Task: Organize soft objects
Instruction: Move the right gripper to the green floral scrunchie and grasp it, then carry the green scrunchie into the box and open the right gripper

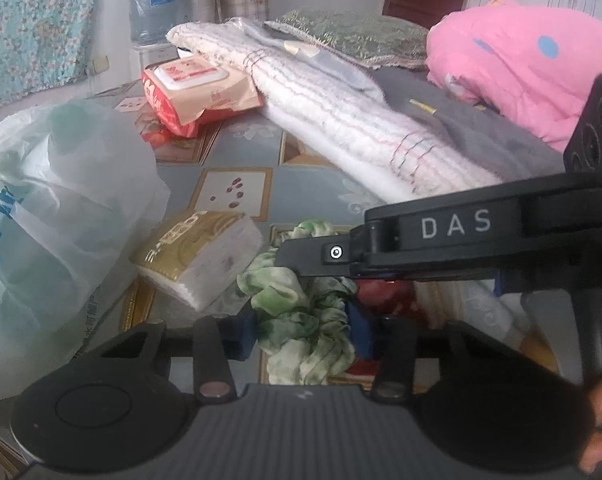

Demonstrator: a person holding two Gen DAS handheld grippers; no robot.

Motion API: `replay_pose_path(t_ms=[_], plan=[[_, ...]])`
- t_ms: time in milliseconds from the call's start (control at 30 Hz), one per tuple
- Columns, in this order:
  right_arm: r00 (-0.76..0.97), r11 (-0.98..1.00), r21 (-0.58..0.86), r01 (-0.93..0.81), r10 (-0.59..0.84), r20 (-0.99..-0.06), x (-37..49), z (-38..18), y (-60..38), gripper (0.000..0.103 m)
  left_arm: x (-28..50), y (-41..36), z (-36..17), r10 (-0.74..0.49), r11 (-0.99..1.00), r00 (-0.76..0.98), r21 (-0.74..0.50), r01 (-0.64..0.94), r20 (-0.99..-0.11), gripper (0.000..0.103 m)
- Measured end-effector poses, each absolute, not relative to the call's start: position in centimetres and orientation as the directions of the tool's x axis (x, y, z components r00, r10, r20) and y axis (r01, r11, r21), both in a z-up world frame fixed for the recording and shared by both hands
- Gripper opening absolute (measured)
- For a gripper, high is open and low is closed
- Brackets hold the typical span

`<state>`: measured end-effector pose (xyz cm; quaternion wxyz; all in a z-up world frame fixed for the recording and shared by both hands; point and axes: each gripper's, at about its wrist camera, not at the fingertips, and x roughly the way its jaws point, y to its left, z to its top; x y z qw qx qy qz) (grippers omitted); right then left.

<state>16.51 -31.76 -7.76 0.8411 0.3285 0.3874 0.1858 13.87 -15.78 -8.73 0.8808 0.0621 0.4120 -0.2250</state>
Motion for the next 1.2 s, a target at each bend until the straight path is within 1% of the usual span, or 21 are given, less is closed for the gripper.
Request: replay_pose_path(t_ms=[133,467,600,700,833,967,1067,1200], plan=[[0.663,0.701,0.708,-0.08,0.568,-0.487,15.8,-6.3,-32.4,0.018,13.5,-16.3,-7.2,-0.373,0.882,0.569,-0.09,0.463,-0.733,0.047],[0.714,0.661,0.732,-0.165,0.592,-0.374,15.0,-2.2,-33.2,0.018,12.5,-16.4,-2.9,-0.378,0.888,0.647,-0.061,0.457,-0.663,0.047],[0.71,0.642,0.733,-0.226,0.624,-0.327,14.9,-0.2,-32.3,0.018,11.7,-15.2,-0.7,-0.358,0.902,0.689,-0.042,0.43,-0.63,0.047],[0.688,0.624,0.721,-0.301,0.665,-0.289,15.3,1.8,-30.8,0.019,10.8,-13.7,1.4,-0.315,0.921,0.734,-0.008,0.389,-0.601,0.047],[0.617,0.573,0.705,-0.419,0.749,-0.242,16.4,4.8,-27.2,0.019,9.6,-10.6,4.3,-0.235,0.95,0.787,0.036,0.31,-0.571,0.047],[0.482,0.478,0.709,-0.518,0.848,-0.22,18.3,7.2,-21.9,0.02,8.5,-6.2,6.8,-0.122,0.977,0.818,0.076,0.199,-0.562,0.047],[0.371,0.42,0.707,-0.569,0.898,-0.235,19.3,8.6,-17.2,0.02,8.1,-2.5,8.2,-0.051,0.99,0.813,0.08,0.12,-0.581,0.047],[0.242,0.378,0.696,-0.61,0.926,-0.29,19.9,9.7,-11.0,0.02,7.9,2.2,8.6,0.009,0.997,0.778,0.062,0.038,-0.628,0.047]])
